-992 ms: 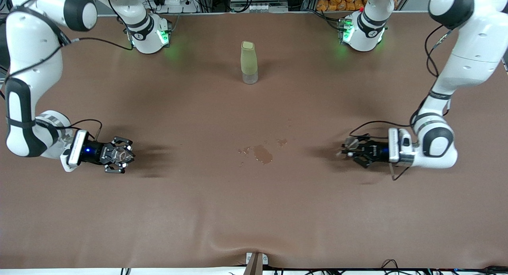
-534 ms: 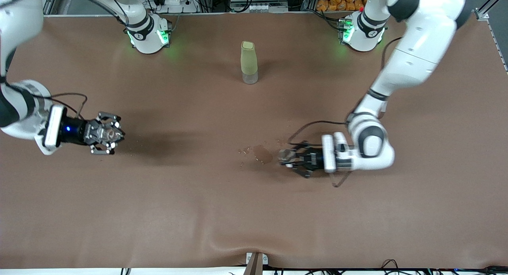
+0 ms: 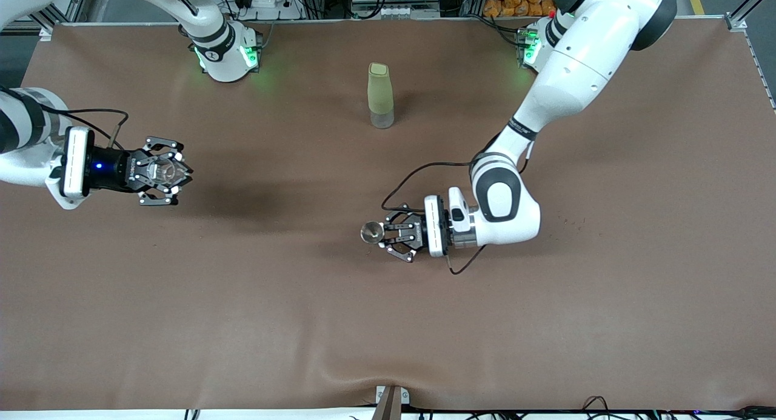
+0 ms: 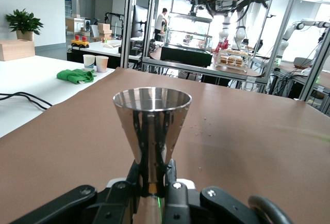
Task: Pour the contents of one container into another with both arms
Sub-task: 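Lift the jigger with the left gripper while the right gripper raises the beaker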
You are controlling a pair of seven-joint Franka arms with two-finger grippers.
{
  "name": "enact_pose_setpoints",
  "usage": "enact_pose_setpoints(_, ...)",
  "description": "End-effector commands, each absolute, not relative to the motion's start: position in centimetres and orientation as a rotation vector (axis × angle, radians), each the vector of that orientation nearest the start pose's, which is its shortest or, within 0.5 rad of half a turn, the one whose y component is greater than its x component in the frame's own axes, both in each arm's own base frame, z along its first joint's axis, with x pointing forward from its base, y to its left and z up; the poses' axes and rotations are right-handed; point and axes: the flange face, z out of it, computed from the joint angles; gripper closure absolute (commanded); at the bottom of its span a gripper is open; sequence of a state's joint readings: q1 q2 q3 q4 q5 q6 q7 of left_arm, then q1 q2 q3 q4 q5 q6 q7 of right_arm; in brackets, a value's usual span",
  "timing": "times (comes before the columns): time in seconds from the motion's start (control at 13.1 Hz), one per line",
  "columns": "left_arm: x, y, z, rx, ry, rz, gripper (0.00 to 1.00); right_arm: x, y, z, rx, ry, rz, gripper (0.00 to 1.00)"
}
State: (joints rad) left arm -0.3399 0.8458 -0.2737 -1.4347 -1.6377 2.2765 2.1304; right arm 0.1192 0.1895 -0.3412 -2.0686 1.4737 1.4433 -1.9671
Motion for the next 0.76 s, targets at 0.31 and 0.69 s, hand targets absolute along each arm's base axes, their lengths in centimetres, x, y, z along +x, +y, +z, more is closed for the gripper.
enact_pose_setpoints(0.31, 63.6, -43.4, 22.9, 1.511, -1.266, 1.165, 1.0, 55.0, 6.4, 40.7, -1.434, -0.981, -0.938, 1.0)
enact_pose_setpoints(0.69, 62.5, -44.5, 21.4, 1.534, -1.275, 1.175, 1.0, 55.6, 12.5, 40.0, -1.452, -0.946, -0.956, 1.0)
